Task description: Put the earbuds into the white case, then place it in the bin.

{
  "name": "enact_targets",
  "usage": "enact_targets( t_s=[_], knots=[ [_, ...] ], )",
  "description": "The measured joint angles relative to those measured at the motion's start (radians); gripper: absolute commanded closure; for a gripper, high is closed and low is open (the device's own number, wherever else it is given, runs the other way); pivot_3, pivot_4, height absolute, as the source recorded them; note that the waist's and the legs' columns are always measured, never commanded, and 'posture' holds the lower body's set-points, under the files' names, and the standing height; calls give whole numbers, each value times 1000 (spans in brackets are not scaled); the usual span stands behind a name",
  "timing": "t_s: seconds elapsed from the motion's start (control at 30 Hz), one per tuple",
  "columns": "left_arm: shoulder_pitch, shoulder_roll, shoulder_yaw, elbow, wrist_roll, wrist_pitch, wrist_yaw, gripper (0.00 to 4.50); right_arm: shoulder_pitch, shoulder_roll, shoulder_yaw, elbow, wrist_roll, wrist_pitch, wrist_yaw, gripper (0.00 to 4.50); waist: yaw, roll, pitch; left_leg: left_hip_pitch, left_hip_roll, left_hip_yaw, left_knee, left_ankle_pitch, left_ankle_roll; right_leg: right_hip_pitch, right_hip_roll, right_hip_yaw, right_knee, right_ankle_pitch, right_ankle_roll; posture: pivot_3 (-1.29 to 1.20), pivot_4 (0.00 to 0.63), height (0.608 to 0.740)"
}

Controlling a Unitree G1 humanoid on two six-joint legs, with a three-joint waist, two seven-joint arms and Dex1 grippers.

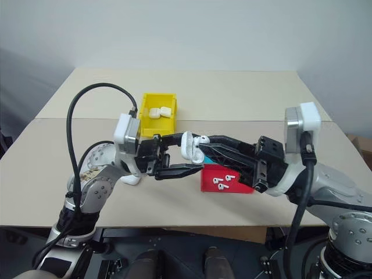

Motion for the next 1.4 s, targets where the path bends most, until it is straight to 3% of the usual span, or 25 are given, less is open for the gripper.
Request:
enact_targets(
  t_s=[0.43, 0.8, 0.83, 1.03, 1.07, 1.17, 1.4],
  knots=[
    [2, 5, 1, 10, 7, 1, 15, 1685, 6, -101, 132, 22, -63, -94, -8, 3865, 3, 0, 0, -1, 0, 0, 0, 0, 0, 0, 0, 0, -1, 0, 0, 0, 150, 740],
    [20, 9, 6, 10, 11, -1, 39, 1685, 53, -146, 141, 28, -66, -132, 35, 92, 4, 0, 0, -1, 0, 0, 0, 0, 0, -1, 0, 0, -2, 0, 0, 0, 150, 740],
    [20, 8, 6, 10, 12, -1, 39, 1685, 53, -151, 141, 29, -67, -133, 37, 42, 4, 0, 0, -1, 0, 0, 0, 0, 0, -1, 0, 0, -2, 0, 0, 0, 150, 740],
    [21, 4, 4, 5, 15, -12, 39, 1685, 74, -212, 116, 44, -74, -141, 89, 42, 7, 0, 0, -2, 0, 0, 0, 0, 0, -1, -1, 0, -3, 0, 0, 0, 150, 740],
    [23, 4, 3, 5, 16, -19, 39, 1685, 74, -232, 101, 53, -80, -142, 109, 213, 6, 0, 0, -2, 0, 0, 0, 0, 0, -1, -1, 0, -3, 0, 0, 0, 150, 740],
    [27, 4, -6, 8, 34, -23, 39, 1685, 59, -274, 89, 97, -118, -145, 157, 936, 5, 0, 0, -1, 0, 0, 0, 0, 0, -1, -1, -1, -3, 0, 0, 0, 150, 740],
    [22, -29, -61, 95, 132, -75, 37, 1685, -215, -341, 216, 258, -364, -183, 279, 3448, 2, -1, 0, -1, 0, 0, -1, 0, 0, -2, 0, 0, -3, 0, 0, 0, 150, 740]
  ],
)
